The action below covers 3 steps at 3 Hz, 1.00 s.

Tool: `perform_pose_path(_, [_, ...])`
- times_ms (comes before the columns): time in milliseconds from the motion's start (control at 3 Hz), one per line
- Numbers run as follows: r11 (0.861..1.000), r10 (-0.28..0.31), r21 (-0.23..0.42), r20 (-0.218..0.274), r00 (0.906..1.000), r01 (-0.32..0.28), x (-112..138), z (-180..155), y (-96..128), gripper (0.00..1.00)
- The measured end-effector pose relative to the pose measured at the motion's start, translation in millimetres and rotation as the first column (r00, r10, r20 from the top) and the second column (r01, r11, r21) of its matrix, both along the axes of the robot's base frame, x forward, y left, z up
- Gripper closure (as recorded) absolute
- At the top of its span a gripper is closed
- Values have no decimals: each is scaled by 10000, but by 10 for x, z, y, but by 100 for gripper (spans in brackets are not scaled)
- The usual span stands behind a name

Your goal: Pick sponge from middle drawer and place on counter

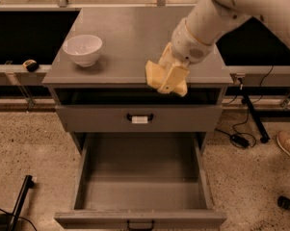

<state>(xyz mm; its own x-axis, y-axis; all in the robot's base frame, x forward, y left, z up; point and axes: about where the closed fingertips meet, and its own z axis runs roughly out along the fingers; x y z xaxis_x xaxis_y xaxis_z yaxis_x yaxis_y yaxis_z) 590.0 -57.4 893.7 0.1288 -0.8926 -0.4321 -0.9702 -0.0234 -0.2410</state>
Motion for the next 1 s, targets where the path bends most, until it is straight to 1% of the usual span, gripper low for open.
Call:
perform_pose_path(333, [9909, -363, 1273, -674, 9971, 447, -305, -492, -48, 100])
perform_pose_path(667, [9894, -466, 1334, -841, 9954, 576, -373, -576, -95, 100])
perform_pose_path(1000, [9770, -579, 1967, -1238, 9906, 817, -447, -864, -12, 100])
